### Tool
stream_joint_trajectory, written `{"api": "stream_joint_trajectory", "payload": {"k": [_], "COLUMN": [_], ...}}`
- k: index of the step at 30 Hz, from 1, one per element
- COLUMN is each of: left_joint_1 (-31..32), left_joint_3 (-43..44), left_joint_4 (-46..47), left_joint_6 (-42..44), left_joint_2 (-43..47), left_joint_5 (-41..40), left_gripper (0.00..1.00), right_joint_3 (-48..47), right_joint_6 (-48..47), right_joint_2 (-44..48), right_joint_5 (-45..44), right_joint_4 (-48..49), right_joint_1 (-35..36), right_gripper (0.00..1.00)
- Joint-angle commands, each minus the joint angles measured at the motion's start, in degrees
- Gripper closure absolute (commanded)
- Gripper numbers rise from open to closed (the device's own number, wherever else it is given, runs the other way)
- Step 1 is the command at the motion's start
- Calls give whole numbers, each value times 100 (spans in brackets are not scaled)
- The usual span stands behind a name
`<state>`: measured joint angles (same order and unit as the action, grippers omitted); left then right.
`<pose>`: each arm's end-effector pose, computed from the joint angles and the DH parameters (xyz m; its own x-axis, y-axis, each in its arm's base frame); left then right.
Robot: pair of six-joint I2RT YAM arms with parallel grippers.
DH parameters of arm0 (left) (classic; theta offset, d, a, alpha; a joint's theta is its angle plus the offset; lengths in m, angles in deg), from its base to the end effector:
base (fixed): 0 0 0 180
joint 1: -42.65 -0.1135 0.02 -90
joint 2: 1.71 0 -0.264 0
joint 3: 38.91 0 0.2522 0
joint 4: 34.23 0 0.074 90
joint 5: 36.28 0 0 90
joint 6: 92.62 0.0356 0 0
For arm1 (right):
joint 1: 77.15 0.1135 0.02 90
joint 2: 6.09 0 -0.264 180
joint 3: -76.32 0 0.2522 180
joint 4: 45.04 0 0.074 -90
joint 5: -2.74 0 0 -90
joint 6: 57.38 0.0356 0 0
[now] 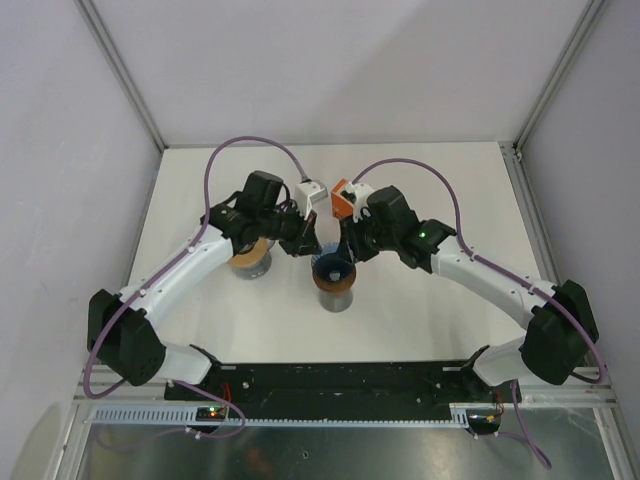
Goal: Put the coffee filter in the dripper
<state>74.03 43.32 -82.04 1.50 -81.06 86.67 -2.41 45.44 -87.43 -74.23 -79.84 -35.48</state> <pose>0.2432 -0.1710 0.3123 -0.5464 0.4039 -0.7337 0.8070 0.4881 -0.3323 0.2326 0.2178 0.2970 -0.6159 -0.2588 -0.7441 -0.6613 0.6831 0.3098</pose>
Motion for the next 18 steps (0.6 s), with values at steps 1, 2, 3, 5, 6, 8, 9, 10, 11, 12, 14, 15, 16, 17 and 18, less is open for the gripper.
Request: {"api": "stream_joint_trajectory", "payload": {"k": [1, 2, 3, 5, 6, 8, 9, 10, 11, 12, 14, 15, 16, 17, 18], "left_joint_1": [35, 31, 33, 35, 31, 34, 35, 35, 35, 35, 31, 24, -1, -18, -62], "left_joint_3": [291, 321, 345, 411, 452, 519, 545, 558, 565, 568, 584, 613, 658, 707, 771], "left_joint_4": [-233, -229, -232, -227, -231, -227, -226, -230, -228, -227, -230, -237, -244, -253, -266], "left_joint_6": [148, 154, 156, 159, 155, 152, 151, 151, 155, 157, 163, 170, 178, 186, 195], "left_joint_2": [66, 68, 68, 69, 69, 73, 76, 72, 71, 61, 60, 65, 71, 83, 94], "left_joint_5": [70, 71, 67, 77, 92, 118, 125, 120, 113, 101, 63, 45, 32, 25, 22], "left_gripper": [91, 89, 87, 82, 80, 74, 71, 68, 65, 63, 55, 52, 49, 46, 44], "right_joint_3": [-385, -407, -427, -461, -471, -497, -507, -516, -525, -539, -579, -605, -640, -697, -747], "right_joint_6": [-124, -132, -149, -172, -182, -201, -210, -214, -221, -228, -249, -265, -286, -300, -321], "right_joint_2": [19, 29, 34, 34, 19, 3, -5, -5, -5, 4, 39, 66, 101, 140, 200], "right_joint_5": [-66, -57, -52, -59, -71, -84, -87, -89, -90, -95, -116, -125, -130, -124, -112], "right_joint_4": [89, 95, 97, 90, 86, 59, 49, 39, 21, 17, -20, -35, -51, -63, -74], "right_joint_1": [40, 50, 55, 61, 65, 62, 61, 61, 61, 61, 65, 63, 57, 41, 25], "right_gripper": [61, 61, 60, 59, 59, 59, 58, 58, 58, 58, 56, 55, 54, 53, 51]}}
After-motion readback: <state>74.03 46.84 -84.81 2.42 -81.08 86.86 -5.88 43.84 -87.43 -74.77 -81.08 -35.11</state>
